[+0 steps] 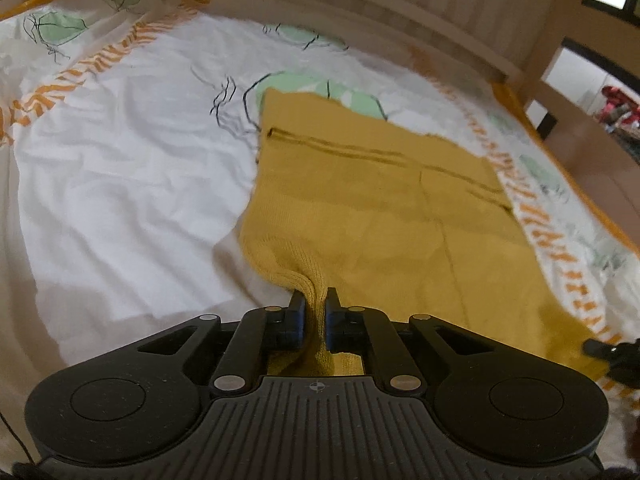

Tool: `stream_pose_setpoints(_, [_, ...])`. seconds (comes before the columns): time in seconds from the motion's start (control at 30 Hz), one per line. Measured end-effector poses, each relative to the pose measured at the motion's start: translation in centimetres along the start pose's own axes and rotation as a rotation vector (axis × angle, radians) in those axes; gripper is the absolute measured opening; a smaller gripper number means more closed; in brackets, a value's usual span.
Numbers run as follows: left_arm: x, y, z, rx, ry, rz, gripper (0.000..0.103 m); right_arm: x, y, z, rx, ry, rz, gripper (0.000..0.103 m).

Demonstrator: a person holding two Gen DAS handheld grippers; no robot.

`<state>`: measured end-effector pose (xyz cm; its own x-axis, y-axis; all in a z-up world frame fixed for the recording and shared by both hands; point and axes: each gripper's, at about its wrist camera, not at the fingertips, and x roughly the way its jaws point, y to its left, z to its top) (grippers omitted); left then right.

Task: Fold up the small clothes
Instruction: 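Grasp the sweater hem with the left gripper while the right gripper grasps it too, then lift the hem with both grippers and fold it toward the collar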

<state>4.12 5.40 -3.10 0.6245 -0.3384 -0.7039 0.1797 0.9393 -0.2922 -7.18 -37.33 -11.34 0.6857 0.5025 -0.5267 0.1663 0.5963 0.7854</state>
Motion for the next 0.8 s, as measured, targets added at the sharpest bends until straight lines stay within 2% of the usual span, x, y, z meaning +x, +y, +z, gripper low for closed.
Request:
stream_pose_setpoints(0.2, [-1.8,-1.0,1.7,-0.010,-0.036,0.031,0.008,0.9,3.2,1.9,-0.026,0.012,0.070,0.015])
stream_pose_setpoints(0.3, [-2.2,-2.0,2.3,0.008,-0.070,0.044,0.008,2.1,5.8,3.5,-0.094,0.022,0.093,0.015])
stream_pose_setpoints(0.43, [-1.5,-2.8,2.7,0.010,-0.062,0.046,0.008,2.9,8.7,4.4,-0.177,0.004,0.157,0.015])
stream_pose_setpoints(0.6, [-1.4,-2.8,3.2,0.002,-0.073,0.071,0.008,3.3,9.0,4.3,-0.179,0.005,0.195,0.015])
stream_pose_setpoints(0.8, [-1.7,-3.0,4.0,-0.002,-0.090,0.091,0.008,2.4,7.9,4.9,-0.147,-0.039,0.181,0.015])
